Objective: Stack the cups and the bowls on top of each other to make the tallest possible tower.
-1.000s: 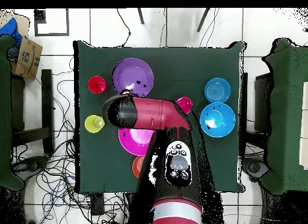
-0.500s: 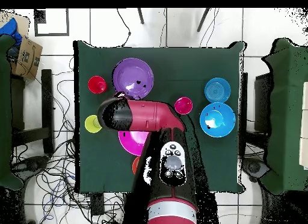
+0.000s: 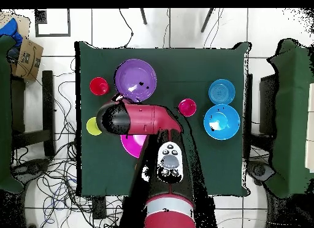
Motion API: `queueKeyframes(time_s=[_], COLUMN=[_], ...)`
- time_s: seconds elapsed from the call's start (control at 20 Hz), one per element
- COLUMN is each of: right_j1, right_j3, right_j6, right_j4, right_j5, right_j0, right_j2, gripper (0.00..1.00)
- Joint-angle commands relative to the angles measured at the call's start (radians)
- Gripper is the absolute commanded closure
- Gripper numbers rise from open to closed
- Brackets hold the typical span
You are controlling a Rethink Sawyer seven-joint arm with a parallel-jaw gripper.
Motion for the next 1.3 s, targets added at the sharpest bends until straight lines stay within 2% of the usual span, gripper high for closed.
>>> queueKeyframes(time_s=[0.05,0.55,0.95,1.3], right_j1=[0.091,0.108,0.094,0.143], right_j3=[0.085,0.104,0.155,0.152], right_j6=[0.02,0.02,0.01,0.032], right_j4=[-0.083,-0.084,-0.107,-0.128], right_j5=[-0.091,-0.126,-0.141,-0.201], right_j0=[0.023,0.035,0.026,0.031], right_j2=[0.083,0.073,0.072,0.057], gripper=[0.0,0.0,0.0,0.0])
